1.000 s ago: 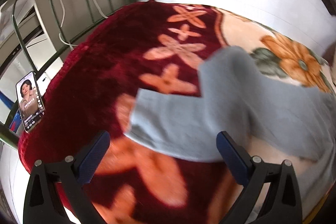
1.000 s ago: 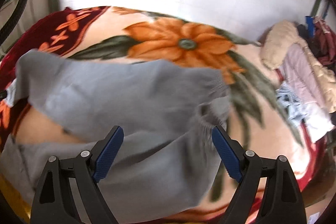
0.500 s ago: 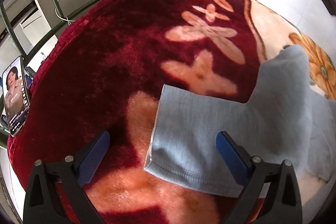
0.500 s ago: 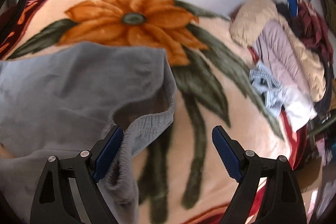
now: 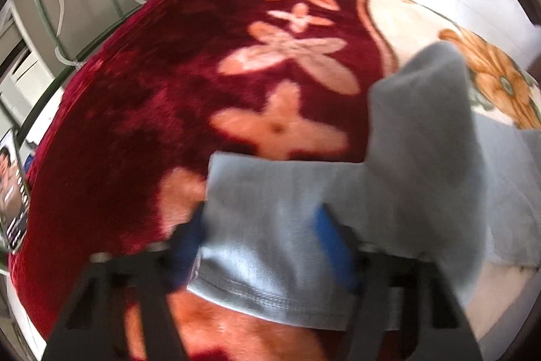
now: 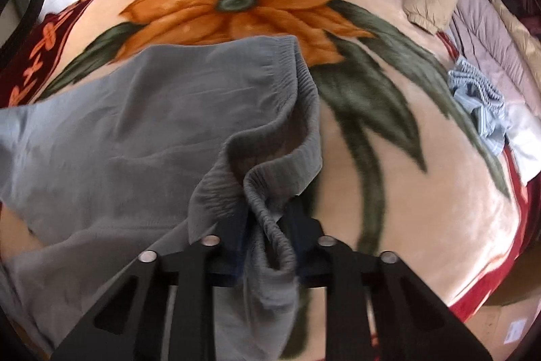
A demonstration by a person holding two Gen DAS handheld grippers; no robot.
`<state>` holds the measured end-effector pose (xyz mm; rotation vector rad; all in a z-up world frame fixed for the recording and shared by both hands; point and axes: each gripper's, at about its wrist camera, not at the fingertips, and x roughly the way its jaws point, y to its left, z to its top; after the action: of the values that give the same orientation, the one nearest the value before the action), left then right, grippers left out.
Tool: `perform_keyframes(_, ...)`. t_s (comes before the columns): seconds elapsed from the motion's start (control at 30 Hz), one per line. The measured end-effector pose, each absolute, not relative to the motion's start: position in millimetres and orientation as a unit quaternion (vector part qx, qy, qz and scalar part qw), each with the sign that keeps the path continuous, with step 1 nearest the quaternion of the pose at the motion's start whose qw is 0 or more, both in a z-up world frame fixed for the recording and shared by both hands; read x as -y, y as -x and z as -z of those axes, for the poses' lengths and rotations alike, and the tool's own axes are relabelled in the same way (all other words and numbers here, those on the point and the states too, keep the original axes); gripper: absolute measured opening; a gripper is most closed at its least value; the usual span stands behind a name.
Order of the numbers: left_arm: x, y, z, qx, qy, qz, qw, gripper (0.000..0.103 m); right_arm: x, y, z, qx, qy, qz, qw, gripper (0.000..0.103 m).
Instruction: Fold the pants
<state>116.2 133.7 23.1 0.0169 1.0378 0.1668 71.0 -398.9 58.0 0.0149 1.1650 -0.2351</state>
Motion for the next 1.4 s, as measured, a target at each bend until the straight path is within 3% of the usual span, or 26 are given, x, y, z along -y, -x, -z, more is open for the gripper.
perform_keyframes(0.03,-132.3,-117.1,-25.3,-0.496,-0.012,-0.073,0.865,0.030,398.7,-69.8,-61.2,-0.546,-0.001,0.111,0.830,0.012)
perform_keyframes(0.07,-132.5,-117.8,-27.4,-0.497,-0.010,-0.068,0.865,0.019,399.2,-66.6,-66.5,-0.542,0.007,0.114,0.833,0.012)
perform_keyframes(0.37,-162.1,-118.3,-62.5,-0.465,-0.010,-0.118,0.877,0.013,451.5,-27.1,-112.0,-0.525,0.033,0.173,0.833,0.011)
perform_keyframes(0.63,-206.5,-131.5,-55.0,-0.460,-0.071,-0.205,0.861,0.013,498.2,-6.4,-72.0,-0.568,-0.039,0.196,0.799,0.012)
perform_keyframes(0.7,-213.0,-135.2,-50.6,-0.463,-0.084,-0.206,0.858,0.014,501.1,-7.2,-55.7,-0.583,-0.037,0.195,0.788,0.013)
perform_keyframes(0.8,-212.7,-138.3,-48.6,-0.464,-0.100,-0.201,0.857,0.026,497.7,-4.1,-53.6,-0.582,-0.003,0.211,0.785,0.016)
perform_keyframes(0.87,-210.9,-135.9,-51.6,-0.459,-0.108,-0.193,0.860,0.035,496.4,0.4,-66.2,-0.565,0.020,0.222,0.794,0.033)
perform_keyframes(1.0,-204.0,-125.9,-62.1,-0.449,-0.122,-0.180,0.867,0.059,501.5,7.4,-106.2,-0.519,0.035,0.234,0.822,0.049)
perform_keyframes(1.1,-202.6,-121.3,-69.4,-0.454,-0.096,-0.163,0.871,0.061,506.0,-5.7,-127.3,-0.497,0.022,0.225,0.838,0.061)
perform_keyframes(1.23,-203.9,-122.0,-74.0,-0.457,-0.054,-0.162,0.873,0.062,501.6,-50.7,-124.4,-0.497,0.000,0.187,0.847,0.062)
perform_keyframes(1.4,-205.6,-126.9,-70.6,-0.467,-0.042,-0.165,0.868,0.062,483.1,-111.8,-80.6,-0.531,-0.016,0.144,0.835,0.062)
